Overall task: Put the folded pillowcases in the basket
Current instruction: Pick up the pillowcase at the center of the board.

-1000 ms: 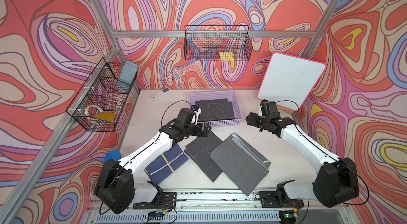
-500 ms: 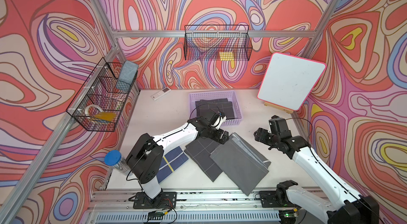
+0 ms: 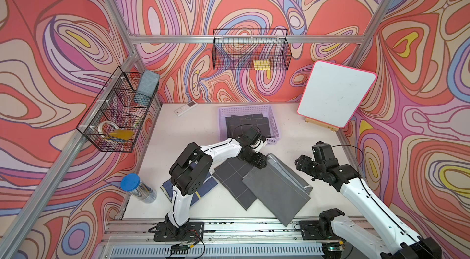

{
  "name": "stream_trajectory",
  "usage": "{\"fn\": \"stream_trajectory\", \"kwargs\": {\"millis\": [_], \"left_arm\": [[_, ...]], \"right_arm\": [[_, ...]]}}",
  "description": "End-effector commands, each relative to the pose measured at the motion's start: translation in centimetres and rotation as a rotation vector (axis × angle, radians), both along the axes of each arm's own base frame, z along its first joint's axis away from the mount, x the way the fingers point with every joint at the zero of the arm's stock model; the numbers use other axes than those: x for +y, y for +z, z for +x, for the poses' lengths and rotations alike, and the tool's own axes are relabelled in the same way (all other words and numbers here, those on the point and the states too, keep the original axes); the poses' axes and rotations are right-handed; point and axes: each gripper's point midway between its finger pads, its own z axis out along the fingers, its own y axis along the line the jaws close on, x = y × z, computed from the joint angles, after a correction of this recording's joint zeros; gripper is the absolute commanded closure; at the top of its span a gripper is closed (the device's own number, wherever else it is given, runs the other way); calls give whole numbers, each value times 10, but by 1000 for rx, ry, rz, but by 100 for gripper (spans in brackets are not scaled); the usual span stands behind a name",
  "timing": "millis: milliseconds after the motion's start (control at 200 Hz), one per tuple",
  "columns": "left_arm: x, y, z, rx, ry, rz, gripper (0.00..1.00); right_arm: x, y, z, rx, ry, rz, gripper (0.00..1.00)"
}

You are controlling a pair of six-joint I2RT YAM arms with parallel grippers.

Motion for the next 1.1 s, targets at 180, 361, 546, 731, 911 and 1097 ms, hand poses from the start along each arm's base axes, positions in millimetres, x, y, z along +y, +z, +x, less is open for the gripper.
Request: {"fn": "stream_trajectory", "kwargs": {"millis": [180,361,546,731,911,1097], "left_arm": [[-15,-6,-21,67,-75,1,29],[-15,-19,-24,94,-46,37,36],[-12,-26,-26,96,-39,78,41],[-16,-32,-32,114,-51,82,62],[-20,-32,-32,114,-41,69,86],[-19,-21,-21,64,13,57,100]], "right_arm": [[0,-3,-1,14,4,-11,28],[0,-1,-1,6,3,-8,28],[-1,1,-1,-4,1,-3,28],[0,1,-2,-2,2,-4,28],[-1,0,-2,0,-1,-4,28],[-1,-3,-2,6,0,-6,28]]}}
